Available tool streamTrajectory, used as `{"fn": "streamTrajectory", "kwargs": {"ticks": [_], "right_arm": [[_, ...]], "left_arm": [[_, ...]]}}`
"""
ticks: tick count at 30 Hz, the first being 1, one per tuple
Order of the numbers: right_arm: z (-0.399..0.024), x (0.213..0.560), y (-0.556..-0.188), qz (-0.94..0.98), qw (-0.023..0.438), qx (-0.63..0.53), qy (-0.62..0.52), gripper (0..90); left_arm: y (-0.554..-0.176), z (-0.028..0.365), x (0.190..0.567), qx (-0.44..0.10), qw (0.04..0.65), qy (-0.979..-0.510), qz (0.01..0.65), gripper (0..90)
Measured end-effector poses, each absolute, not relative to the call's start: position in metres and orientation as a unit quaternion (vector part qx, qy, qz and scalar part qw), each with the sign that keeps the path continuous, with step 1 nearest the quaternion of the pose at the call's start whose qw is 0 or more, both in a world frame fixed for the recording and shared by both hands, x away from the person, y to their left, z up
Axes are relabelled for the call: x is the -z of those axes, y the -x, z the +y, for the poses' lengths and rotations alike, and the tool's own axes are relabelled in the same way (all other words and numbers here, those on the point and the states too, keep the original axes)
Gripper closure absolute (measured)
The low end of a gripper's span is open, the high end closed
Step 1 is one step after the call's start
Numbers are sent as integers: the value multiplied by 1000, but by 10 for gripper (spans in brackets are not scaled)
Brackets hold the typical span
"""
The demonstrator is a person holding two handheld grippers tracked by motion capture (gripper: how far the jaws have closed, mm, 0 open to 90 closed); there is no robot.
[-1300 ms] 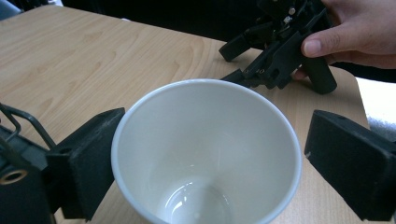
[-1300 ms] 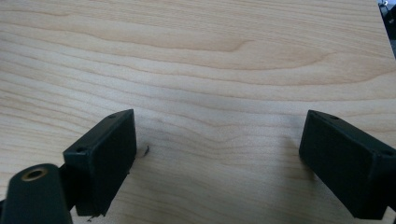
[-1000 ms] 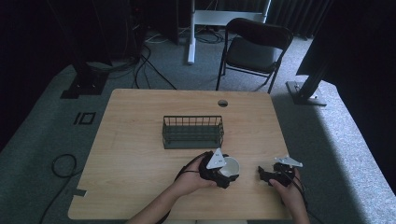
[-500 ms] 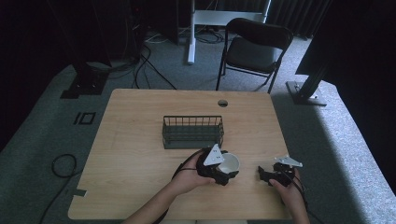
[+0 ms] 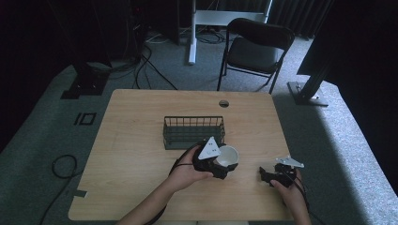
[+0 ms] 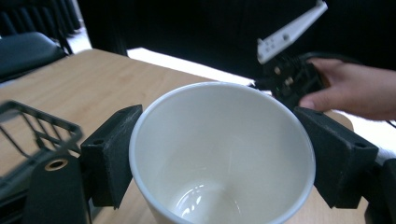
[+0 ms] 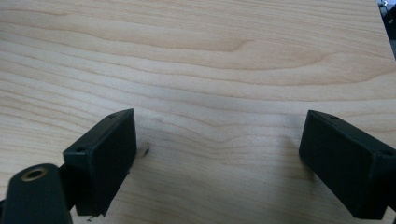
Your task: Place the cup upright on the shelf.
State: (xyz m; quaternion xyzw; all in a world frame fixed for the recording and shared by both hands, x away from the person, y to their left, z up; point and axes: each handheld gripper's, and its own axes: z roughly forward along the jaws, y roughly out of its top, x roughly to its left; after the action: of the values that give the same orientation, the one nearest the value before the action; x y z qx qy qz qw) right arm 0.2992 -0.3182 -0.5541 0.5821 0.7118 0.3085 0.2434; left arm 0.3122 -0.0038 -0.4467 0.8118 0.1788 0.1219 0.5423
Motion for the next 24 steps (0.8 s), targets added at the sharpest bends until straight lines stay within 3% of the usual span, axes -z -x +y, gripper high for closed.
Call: {"fn": "streamTrajectory", "kwargs": {"ticks": [24], "right_arm": [[-318,554,-299,711,244,-309,-582,107]], "left_arm": [[-345,19,405,-169,566,-774,230,201]]}}
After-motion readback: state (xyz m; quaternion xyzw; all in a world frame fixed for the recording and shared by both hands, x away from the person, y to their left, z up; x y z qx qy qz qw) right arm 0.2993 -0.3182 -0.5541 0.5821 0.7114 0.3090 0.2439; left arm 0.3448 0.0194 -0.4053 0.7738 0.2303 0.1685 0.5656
